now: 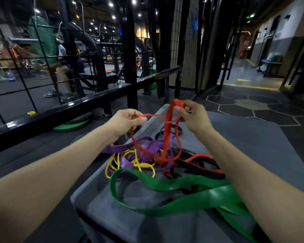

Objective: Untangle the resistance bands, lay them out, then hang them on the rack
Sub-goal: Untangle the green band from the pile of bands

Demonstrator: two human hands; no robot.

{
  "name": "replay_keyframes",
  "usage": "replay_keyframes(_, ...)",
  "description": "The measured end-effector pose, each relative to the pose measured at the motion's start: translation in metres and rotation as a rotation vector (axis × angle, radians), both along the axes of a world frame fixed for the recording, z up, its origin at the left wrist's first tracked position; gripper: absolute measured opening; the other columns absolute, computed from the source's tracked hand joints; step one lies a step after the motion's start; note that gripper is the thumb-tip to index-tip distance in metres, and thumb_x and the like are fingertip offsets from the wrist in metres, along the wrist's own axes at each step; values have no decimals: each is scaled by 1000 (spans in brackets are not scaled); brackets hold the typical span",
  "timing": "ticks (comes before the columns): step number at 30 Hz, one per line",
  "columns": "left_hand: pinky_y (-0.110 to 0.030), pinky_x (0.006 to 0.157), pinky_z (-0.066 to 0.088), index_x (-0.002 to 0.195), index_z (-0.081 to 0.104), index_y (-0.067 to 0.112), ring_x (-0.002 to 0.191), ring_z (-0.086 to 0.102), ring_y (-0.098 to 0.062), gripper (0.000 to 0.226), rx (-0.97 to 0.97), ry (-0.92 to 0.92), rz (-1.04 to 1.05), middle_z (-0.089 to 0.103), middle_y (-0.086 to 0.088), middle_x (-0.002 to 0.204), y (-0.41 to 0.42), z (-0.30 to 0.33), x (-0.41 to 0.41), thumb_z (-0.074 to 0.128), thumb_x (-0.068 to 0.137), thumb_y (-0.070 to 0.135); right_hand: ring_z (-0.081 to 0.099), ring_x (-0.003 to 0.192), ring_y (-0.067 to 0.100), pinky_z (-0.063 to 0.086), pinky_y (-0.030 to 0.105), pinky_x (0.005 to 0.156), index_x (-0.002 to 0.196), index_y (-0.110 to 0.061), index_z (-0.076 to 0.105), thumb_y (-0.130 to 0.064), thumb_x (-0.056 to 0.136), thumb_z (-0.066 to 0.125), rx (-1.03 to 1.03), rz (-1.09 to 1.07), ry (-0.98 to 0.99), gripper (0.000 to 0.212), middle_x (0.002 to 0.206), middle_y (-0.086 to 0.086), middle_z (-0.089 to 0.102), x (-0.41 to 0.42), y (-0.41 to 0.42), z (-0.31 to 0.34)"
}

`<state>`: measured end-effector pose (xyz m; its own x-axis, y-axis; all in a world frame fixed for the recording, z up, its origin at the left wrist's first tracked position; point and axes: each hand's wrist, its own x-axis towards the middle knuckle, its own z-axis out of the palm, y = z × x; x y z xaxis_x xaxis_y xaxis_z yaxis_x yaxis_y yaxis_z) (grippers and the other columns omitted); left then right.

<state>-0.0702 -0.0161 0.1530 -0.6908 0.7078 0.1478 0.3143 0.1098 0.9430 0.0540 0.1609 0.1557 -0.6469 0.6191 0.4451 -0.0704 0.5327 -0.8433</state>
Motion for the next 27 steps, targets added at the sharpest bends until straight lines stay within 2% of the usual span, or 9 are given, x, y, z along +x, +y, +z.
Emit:
replay_keyframes(3, -22, 62, 37, 76, 64, 22, 60, 48, -7, 9, 84, 89, 162, 58, 4, 67, 24, -5, -17, 67, 85, 22, 59, 66, 14, 55, 44, 80, 96, -13, 67, -18, 90, 60, -26, -43, 50, 11, 61, -11, 50, -15, 6, -5)
replay_keyframes(6, -22, 64, 41, 85, 68, 17, 65, 50, -11, 5, 103, 178, 285, 59, 2, 70, 51, -25, -38, 67, 85, 22, 54, 66, 12, 51, 30, 70, 97, -13, 65, -15, 88, 62, 28, -98, -9, 10, 64, -11, 50, -26, 13, -21)
replay_keyframes(11, -26, 81, 45, 111, 64, 6, 100, 61, -23, 36, -497, 359, 152, 62, -11, 111, 72, -92, -58, 73, 78, 17, 57, 75, 18, 40, 19, 61, 80, -8, 61, -10, 82, 67, 173, -4, -492, 7, 77, 9, 62, -25, 19, -69)
replay_keyframes(13, -29, 85, 44, 107, 67, 3, 102, 61, -30, 35, -432, 483, 134, 63, -17, 107, 72, -101, -51, 74, 74, 14, 61, 91, 29, 45, 30, 79, 93, 4, 63, -18, 84, 68, 210, -30, -582, 24, 92, 20, 65, -19, 20, -81)
replay_keyframes(15, -20, 88, 37, 105, 68, 4, 106, 57, -27, 33, -341, 573, 125, 62, -15, 108, 66, -100, -32, 73, 73, 10, 60, 106, 30, 40, 31, 90, 108, 3, 64, -18, 84, 67, 190, -70, -582, 32, 111, 18, 66, -9, 21, -86)
replay_keyframes(17, -14, 87, 34, 105, 67, 7, 102, 54, -21, 30, -253, 595, 122, 56, -10, 107, 57, -99, -6, 70, 75, 6, 61, 105, 26, 40, 26, 87, 106, -1, 66, -16, 84, 67, 193, -69, -566, 26, 110, 14, 68, 7, 20, -90)
replay_keyframes(20, -21, 82, 39, 94, 67, 14, 90, 52, -15, 22, -137, 619, 131, 51, 0, 96, 42, -105, 38, 68, 75, 4, 62, 104, 28, 44, 30, 89, 105, -4, 68, -15, 84, 67, 211, -73, -588, 23, 107, 14, 69, 38, 14, -96)
replay_keyframes(24, -11, 74, 35, 83, 67, 12, 83, 54, -15, 6, -154, 684, -107, 54, 1, 83, 27, -120, 95, 67, 79, 8, 61, 103, 27, 45, 32, 89, 104, -7, 68, -17, 85, 66, 261, -78, -641, 22, 107, 11, 69, 83, 3, -107)
replay_keyframes(27, -30, 87, 43, 92, 66, 15, 94, 55, -19, 13, -271, 730, -208, 58, -1, 96, 25, -134, 118, 66, 82, 23, 58, 108, 30, 44, 33, 93, 109, -5, 66, -18, 84, 66, 319, -109, -706, 28, 113, 15, 64, 111, -1, -121)
